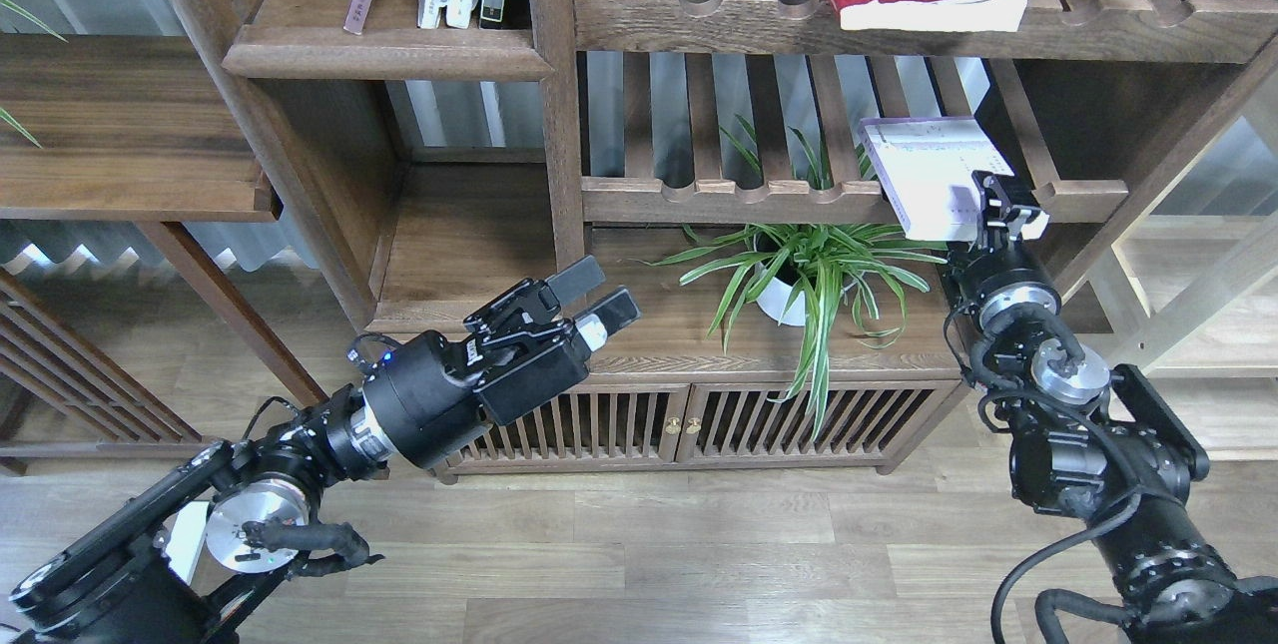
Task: Organize books on shelf
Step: 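Grip the white book's edge with the right gripper and tilt it out, then pull the white book out and lower it toward the left gripper, then grasp the white book's lower edge with the left gripper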
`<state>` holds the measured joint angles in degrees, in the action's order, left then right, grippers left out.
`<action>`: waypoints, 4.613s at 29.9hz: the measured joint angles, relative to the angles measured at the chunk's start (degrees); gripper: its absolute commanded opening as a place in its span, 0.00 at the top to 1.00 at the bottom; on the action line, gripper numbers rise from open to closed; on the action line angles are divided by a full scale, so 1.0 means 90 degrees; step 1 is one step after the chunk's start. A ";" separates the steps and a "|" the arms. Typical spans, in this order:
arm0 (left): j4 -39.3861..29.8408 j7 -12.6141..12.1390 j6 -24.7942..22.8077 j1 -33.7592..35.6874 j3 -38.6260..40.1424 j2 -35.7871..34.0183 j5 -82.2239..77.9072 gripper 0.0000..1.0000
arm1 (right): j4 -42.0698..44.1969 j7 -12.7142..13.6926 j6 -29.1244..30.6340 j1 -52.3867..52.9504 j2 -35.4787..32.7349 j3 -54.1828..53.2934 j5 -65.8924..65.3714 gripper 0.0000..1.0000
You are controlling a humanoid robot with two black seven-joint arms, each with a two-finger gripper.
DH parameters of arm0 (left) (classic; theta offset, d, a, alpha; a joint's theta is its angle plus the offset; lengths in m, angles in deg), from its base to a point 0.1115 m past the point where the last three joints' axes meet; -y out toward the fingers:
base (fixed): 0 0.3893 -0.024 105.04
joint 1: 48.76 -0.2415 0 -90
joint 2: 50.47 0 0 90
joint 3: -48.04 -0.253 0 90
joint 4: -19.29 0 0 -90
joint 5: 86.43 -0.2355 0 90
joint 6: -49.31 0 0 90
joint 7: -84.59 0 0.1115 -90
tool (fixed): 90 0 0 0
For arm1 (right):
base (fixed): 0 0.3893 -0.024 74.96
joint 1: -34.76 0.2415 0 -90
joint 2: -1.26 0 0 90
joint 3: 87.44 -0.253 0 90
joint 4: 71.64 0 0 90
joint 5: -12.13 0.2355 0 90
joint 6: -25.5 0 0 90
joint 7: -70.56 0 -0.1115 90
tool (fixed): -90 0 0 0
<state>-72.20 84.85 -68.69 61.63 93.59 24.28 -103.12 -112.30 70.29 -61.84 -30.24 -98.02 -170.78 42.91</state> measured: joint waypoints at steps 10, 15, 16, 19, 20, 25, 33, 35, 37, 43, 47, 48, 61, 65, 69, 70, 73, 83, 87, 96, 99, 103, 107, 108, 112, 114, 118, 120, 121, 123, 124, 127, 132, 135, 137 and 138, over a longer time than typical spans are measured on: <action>-0.0011 0.0000 0.0000 0.0001 -0.0003 0.0023 -0.0010 0.01 | 0.0079 0.0038 0.0073 -0.0023 0.0061 -0.0008 0.0017 0.69; -0.0011 0.0000 0.0000 0.0001 -0.0003 0.0043 -0.0028 0.01 | 0.0103 0.0063 0.0356 -0.0024 0.0081 -0.0024 0.0039 0.91; -0.0011 0.0000 0.0000 0.0001 -0.0003 0.0044 -0.0029 0.01 | 0.0114 0.0070 0.0432 -0.0032 0.0082 -0.0025 0.0042 0.95; -0.0011 0.0000 0.0000 0.0001 -0.0003 0.0044 -0.0029 0.01 | 0.0144 0.0078 0.0573 -0.0053 0.0091 -0.0026 0.0079 0.96; -0.0011 0.0000 0.0000 0.0001 -0.0003 0.0044 -0.0032 0.01 | 0.0149 0.0079 0.0617 -0.0065 0.0092 -0.0026 0.0110 0.96; -0.0009 0.0000 0.0000 0.0001 0.0027 0.0050 -0.0045 0.01 | 0.0152 0.0089 0.0723 -0.0134 0.0094 -0.0028 0.0211 0.95; 0.0053 0.0019 0.0000 -0.0003 0.0277 0.0113 0.0043 0.01 | -0.0366 0.0175 0.1109 -0.0705 0.0028 -0.0364 0.0777 0.95; 0.0057 0.0019 0.0000 -0.0008 0.0325 0.0150 0.0149 0.01 | -0.0660 0.0218 0.1131 -0.0883 0.0000 -0.0448 0.1048 0.94; 0.0057 0.0019 0.0071 -0.0009 0.0342 0.0201 0.0345 0.01 | -0.0934 0.0255 0.1144 -0.1052 -0.0036 -0.0501 0.1284 0.94; 0.0089 0.0011 0.0866 -0.0003 0.0341 0.0539 0.1281 0.01 | -0.1689 0.0405 0.1321 -0.1647 -0.0146 -0.0529 0.1695 0.93; 0.0321 0.0023 0.0999 -0.0011 0.0332 0.0756 0.1412 0.01 | -0.1990 0.0588 0.1693 -0.1982 -0.0148 -0.0503 0.1736 0.93; 0.0422 0.0040 0.0990 -0.0022 0.0341 0.0809 0.1451 0.01 | -0.2083 0.0638 0.1779 -0.2073 -0.0147 -0.0481 0.1744 0.93; 0.1113 0.0053 0.0978 -0.0103 0.0555 0.1258 0.2180 0.01 | -0.2854 0.0974 0.2710 -0.2870 -0.0073 0.0348 0.1767 0.93; 0.1113 0.0029 0.1037 -0.0144 0.0488 0.1271 0.2259 0.01 | -0.2963 0.0963 0.2809 -0.2911 -0.0039 0.0779 0.1767 0.92; 0.1084 -0.0115 0.1049 -0.0146 0.0456 0.1268 0.2366 0.01 | -0.3130 0.0959 0.2816 -0.2913 -0.0016 0.1134 0.1762 0.89; 0.1072 -0.0232 0.1049 -0.0146 0.0436 0.1261 0.2438 0.01 | -0.3151 0.0959 0.2816 -0.2913 -0.0014 0.1215 0.1759 0.89; 0.1045 -0.0649 0.1049 -0.0146 0.0397 0.1247 0.2776 0.01 | -0.3174 0.0957 0.2816 -0.2892 0.0007 0.1439 0.1757 0.89; 0.1125 -0.0998 0.1041 -0.0082 0.0500 0.1100 0.3387 0.01 | -0.3261 0.0957 0.2816 -0.2903 0.0120 0.2311 0.1688 0.95; 0.1251 -0.1230 0.1040 -0.0104 0.0452 0.0795 0.3429 0.01 | -0.3266 0.0957 0.2816 -0.2892 0.0110 0.2687 0.1550 0.95; 0.1390 -0.1552 0.1040 -0.0189 0.0409 0.0415 0.3441 0.01 | -0.3266 0.0960 0.2816 -0.2877 0.0312 0.2787 0.1208 0.94; 0.1394 -0.1554 0.1038 -0.0194 0.0408 0.0453 0.3446 0.01 | -0.3266 0.0965 0.2816 -0.2878 0.0316 0.2825 0.1119 0.94; 0.1395 -0.1552 0.1033 -0.0194 0.0457 0.0520 0.3454 0.01 | -0.3287 0.0968 0.2816 -0.2858 0.0315 0.3014 0.0982 0.94; 0.1396 -0.1552 0.1032 -0.0148 0.0488 0.0549 0.3456 0.02 | -0.3303 0.0969 0.2816 -0.2854 0.0340 0.3281 0.0802 0.94; 0.1396 -0.1553 0.1032 -0.0144 0.0485 0.0551 0.3456 0.02 | -0.3306 0.0969 0.2816 -0.2852 0.0364 0.3330 0.0773 0.94; 0.1401 -0.1556 0.1075 -0.0170 0.0439 0.0552 0.3451 0.02 | -0.3357 0.0969 0.2816 -0.2844 0.0452 0.3513 0.0600 0.94; 0.1405 -0.1556 0.1132 -0.0191 0.0423 0.0552 0.3446 0.02 | -0.3385 0.0969 0.2816 -0.2837 0.0504 0.3563 0.0533 0.95; 0.1405 -0.1550 0.1199 -0.0257 0.0410 0.0552 0.3445 0.02 | -0.3402 0.0964 0.2816 -0.2827 0.0615 0.3615 0.0479 0.94; 0.1405 -0.1550 0.1199 -0.0332 0.0408 0.0528 0.3446 0.01 | -0.3402 0.0959 0.2816 -0.2821 0.0628 0.3616 0.0477 0.94; 0.1405 -0.1548 0.1196 -0.0365 0.0407 0.0517 0.3446 0.01 | -0.3398 0.0959 0.2816 -0.2819 0.0629 0.3615 0.0477 0.94; 0.1402 -0.1544 0.1183 -0.0405 0.0410 0.0504 0.3446 0.01 | -0.3388 0.0958 0.2816 -0.2818 0.0628 0.3613 0.0476 0.94; 0.1400 -0.1544 0.1179 -0.0414 0.0417 0.0504 0.3442 0.01 | -0.3387 0.0958 0.2816 -0.2818 0.0627 0.3609 0.0477 0.94; 0.1400 -0.1535 0.1179 -0.0409 0.0447 0.0542 0.3424 0.02 | -0.3387 0.0957 0.2816 -0.2817 0.0642 0.3617 0.0476 0.94; 0.1455 -0.1505 0.1286 -0.0358 0.0442 0.0693 0.3376 0.02 | -0.3400 0.0957 0.2816 -0.2816 0.0753 0.3750 0.0427 0.94; 0.1484 -0.1470 0.1359 -0.0345 0.0426 0.0757 0.3362 0.02 | -0.3419 0.0957 0.2816 -0.2816 0.0783 0.3821 0.0356 0.94; 0.1487 -0.1458 0.1372 -0.0338 0.0427 0.0772 0.3358 0.02 | -0.3422 0.0957 0.2816 -0.2816 0.0785 0.3865 0.0336 0.94; 0.1487 -0.1457 0.1376 -0.0338 0.0427 0.0773 0.3354 0.02 | -0.3432 0.0957 0.2816 -0.2816 0.0788 0.3880 0.0329 0.94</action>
<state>-58.81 71.74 -56.30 58.59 97.43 31.23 -72.94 -143.20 78.90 -36.49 -55.58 -90.93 -135.87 45.86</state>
